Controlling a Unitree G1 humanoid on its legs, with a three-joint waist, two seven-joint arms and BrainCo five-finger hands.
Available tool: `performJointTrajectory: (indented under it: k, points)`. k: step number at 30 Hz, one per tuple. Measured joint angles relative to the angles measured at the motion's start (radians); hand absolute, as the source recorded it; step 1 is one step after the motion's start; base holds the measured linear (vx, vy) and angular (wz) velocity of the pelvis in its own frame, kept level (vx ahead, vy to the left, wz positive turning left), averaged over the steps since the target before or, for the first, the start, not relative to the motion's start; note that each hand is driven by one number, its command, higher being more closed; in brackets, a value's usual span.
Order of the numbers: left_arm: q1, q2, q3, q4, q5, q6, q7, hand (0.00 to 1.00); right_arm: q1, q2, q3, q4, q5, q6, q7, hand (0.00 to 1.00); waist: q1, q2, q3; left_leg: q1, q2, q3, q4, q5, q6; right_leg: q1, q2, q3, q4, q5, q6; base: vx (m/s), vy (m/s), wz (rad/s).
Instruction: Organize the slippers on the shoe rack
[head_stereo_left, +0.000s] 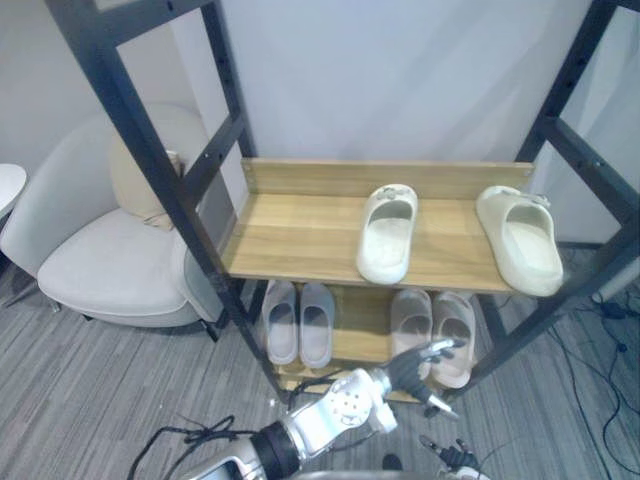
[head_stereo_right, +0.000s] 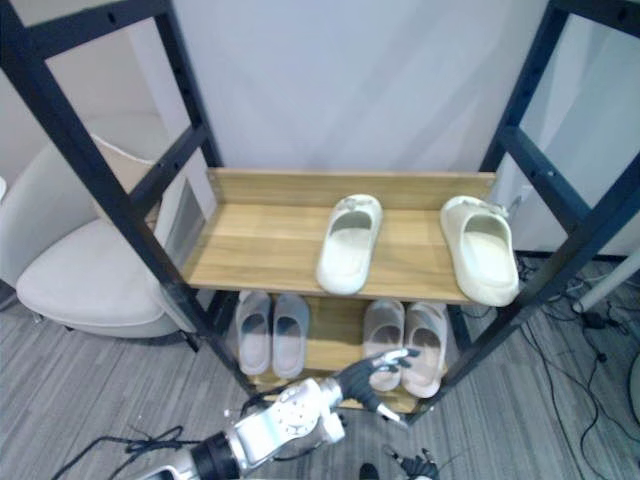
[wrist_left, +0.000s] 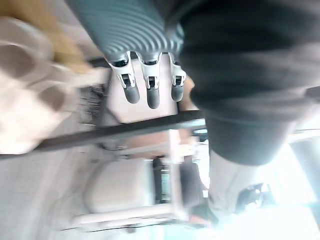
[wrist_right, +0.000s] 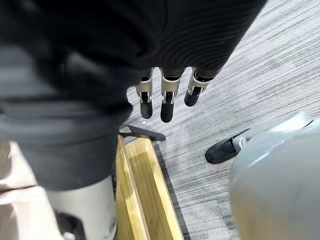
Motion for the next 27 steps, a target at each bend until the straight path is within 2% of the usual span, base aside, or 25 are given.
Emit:
performJointTrajectory:
  k: [4,5,12,18,21,27]
  points:
    - [-0.120,-0.015,0.081,-0.131,-0.047,-0.037,0.059,0.00,0.039,-0.004,-0.001,0.002,0.000,0.000,0.000,0.00,0.000,0.004,-0.013,-0.002,-0.001,0.014,0.002,-0.001,0.000,-0.012,0.000,0.020,0.000,0.001,0.002,-0.01,-0.013,-0.13]
    - [-0.150,-0.029,0.112,-0.145,-0.047,-0.043,0.080,0.00,0.052,-0.007,-0.001,0.004,-0.001,0.001,0.000,0.00,0.000,0.012,-0.021,-0.002,-0.002,0.013,0.003,-0.001,0.000,-0.013,-0.001,0.022,0.000,0.001,0.002,-0.01,-0.026,-0.06]
    - [-0.226,-0.078,0.214,-0.135,-0.024,-0.046,0.169,0.00,0.065,-0.015,-0.006,0.024,-0.002,0.002,0.001,0.00,-0.002,0.023,-0.031,-0.002,-0.003,-0.004,0.011,-0.001,0.001,-0.024,-0.003,0.025,0.035,-0.018,0.005,-0.03,-0.019,0.01]
    - [-0.378,-0.082,0.341,0.000,0.073,-0.036,0.238,0.00,0.088,-0.018,-0.015,0.030,-0.004,0.004,0.002,0.00,-0.003,0.026,-0.033,-0.033,-0.015,-0.011,0.013,0.004,0.008,-0.062,-0.019,0.025,0.060,-0.021,0.010,-0.04,-0.014,0.03]
    - [-0.430,-0.079,0.390,0.109,0.092,-0.018,0.271,0.00,0.104,-0.011,-0.038,0.023,-0.004,0.011,0.002,0.00,-0.008,0.027,-0.033,-0.037,-0.018,-0.005,0.012,0.006,0.011,-0.072,-0.022,0.028,0.063,-0.019,0.014,0.00,0.000,-0.04]
    - [-0.510,-0.064,0.451,0.218,0.125,0.009,0.340,0.00,0.127,0.010,-0.061,-0.050,-0.006,0.012,0.002,0.00,-0.013,0.026,-0.032,-0.059,-0.022,0.016,0.009,0.005,0.011,-0.103,-0.024,0.049,0.068,-0.013,0.018,0.01,-0.006,-0.09]
